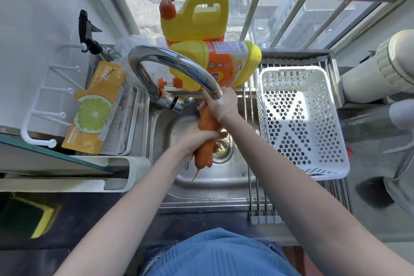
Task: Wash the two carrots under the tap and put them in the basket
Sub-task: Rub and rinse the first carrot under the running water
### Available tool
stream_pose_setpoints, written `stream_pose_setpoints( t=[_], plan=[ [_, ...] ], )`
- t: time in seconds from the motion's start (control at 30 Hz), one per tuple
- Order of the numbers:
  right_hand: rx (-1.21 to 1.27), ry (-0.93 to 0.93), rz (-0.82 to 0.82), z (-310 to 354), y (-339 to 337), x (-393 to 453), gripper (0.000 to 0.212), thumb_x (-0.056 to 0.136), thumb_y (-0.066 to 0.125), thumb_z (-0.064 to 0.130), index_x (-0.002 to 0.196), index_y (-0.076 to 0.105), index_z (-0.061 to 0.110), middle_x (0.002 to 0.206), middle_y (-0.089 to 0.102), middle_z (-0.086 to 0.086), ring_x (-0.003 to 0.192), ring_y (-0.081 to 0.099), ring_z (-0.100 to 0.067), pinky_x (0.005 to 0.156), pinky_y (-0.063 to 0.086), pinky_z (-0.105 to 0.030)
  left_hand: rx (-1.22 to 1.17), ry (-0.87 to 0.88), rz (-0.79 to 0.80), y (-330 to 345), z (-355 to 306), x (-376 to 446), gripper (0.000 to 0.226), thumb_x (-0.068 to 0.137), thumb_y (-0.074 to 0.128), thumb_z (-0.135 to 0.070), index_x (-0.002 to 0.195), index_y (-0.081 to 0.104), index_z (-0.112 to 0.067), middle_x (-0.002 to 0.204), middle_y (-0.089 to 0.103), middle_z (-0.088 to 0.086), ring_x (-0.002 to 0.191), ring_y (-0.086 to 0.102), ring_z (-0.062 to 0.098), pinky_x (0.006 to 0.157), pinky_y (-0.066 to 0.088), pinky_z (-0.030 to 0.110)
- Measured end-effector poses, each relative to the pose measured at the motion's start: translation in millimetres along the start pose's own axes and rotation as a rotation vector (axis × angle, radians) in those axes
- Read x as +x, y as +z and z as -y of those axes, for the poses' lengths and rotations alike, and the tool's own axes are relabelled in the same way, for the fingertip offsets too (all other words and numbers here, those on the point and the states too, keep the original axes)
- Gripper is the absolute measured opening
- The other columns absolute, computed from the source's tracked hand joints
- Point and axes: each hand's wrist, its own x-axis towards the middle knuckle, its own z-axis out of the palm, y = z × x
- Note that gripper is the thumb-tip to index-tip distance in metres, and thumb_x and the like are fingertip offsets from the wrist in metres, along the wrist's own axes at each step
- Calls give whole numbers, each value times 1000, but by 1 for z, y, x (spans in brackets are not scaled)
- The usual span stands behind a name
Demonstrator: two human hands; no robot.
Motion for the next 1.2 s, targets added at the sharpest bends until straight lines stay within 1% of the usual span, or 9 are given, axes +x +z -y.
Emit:
stream_pose_setpoints(
  t=[0.13, 0.27, 0.4, 0.57, 0.67, 0.8, 0.93, 1.07, 1.2],
  plan=[
    [148, 56, 140, 5, -4, 0, 37, 90, 61, 30, 54, 63, 21, 67, 71, -2, 85, 71, -29, 89, 55, -43, -334, -2, 281, -15, -13, 5, 30, 77, 68, -28, 102, 63, -12, 82, 61, 12, 57, 57, 23, 48, 51, 30],
    [287, 142, 197, 6, -15, -3, 26, 95, 53, 16, 70, 58, 19, 55, 66, 7, 68, 62, -18, 73, 54, -33, -191, -124, 381, -17, -30, 14, 55, 64, 75, -25, 112, 55, -6, 83, 63, 13, 62, 62, 23, 55, 55, 33],
    [311, 221, 168, 10, -21, 2, 26, 87, 61, 17, 61, 59, 20, 54, 63, 4, 63, 59, -17, 73, 57, -36, -65, -160, 353, -7, -40, 18, 35, 70, 70, -12, 103, 57, -5, 75, 67, 11, 68, 64, 21, 66, 57, 35],
    [78, 89, 64, 17, -26, 8, 46, 87, 62, 17, 46, 43, 17, 32, 41, 9, 45, 35, -11, 47, 33, -24, 93, 101, 112, 14, -40, 19, 39, 59, 68, -1, 99, 65, -1, 75, 65, 12, 69, 62, 23, 77, 56, 42],
    [11, -23, -62, 20, -24, 9, 53, 87, 62, 15, 42, 34, 16, 39, 29, 1, 38, 22, -9, 40, 20, -18, 205, 298, -97, 27, -39, 21, 43, 66, 74, -3, 108, 62, 2, 79, 65, 3, 75, 60, 15, 72, 52, 26],
    [-52, -119, -160, 25, -14, 2, 37, 80, 62, 17, 54, 60, -9, 53, 51, -27, 49, 37, -9, 40, 32, -29, 512, 436, -415, 32, -25, 13, 46, 76, 72, -23, 118, 57, -12, 90, 63, -3, 76, 56, 12, 51, 38, 7],
    [-138, -190, -131, 16, -1, -3, 29, 75, 56, 16, 52, 66, 2, 53, 64, -17, 50, 60, -16, 49, 54, -33, 468, 541, -528, 27, 6, 7, 63, 75, 76, -24, 128, 46, -8, 104, 67, 4, 90, 63, 21, 59, 40, 19],
    [-211, -99, -145, 11, -5, -3, 32, 85, 62, 21, 56, 67, 10, 56, 65, -7, 52, 61, -20, 47, 47, -25, 441, 292, -375, 17, 22, 8, 36, 75, 75, -21, 104, 58, -7, 81, 67, -1, 63, 61, 5, 51, 43, 15],
    [-52, -50, -242, 24, -23, 14, 43, 92, 55, 18, 49, 56, 14, 42, 50, 3, 32, 43, -6, 41, 37, -16, -10, -114, -6, 1, 49, 3, 18, 88, 66, -14, 80, 53, -5, 39, 41, -4, 28, 35, 6, 33, 31, 16]
  ],
)
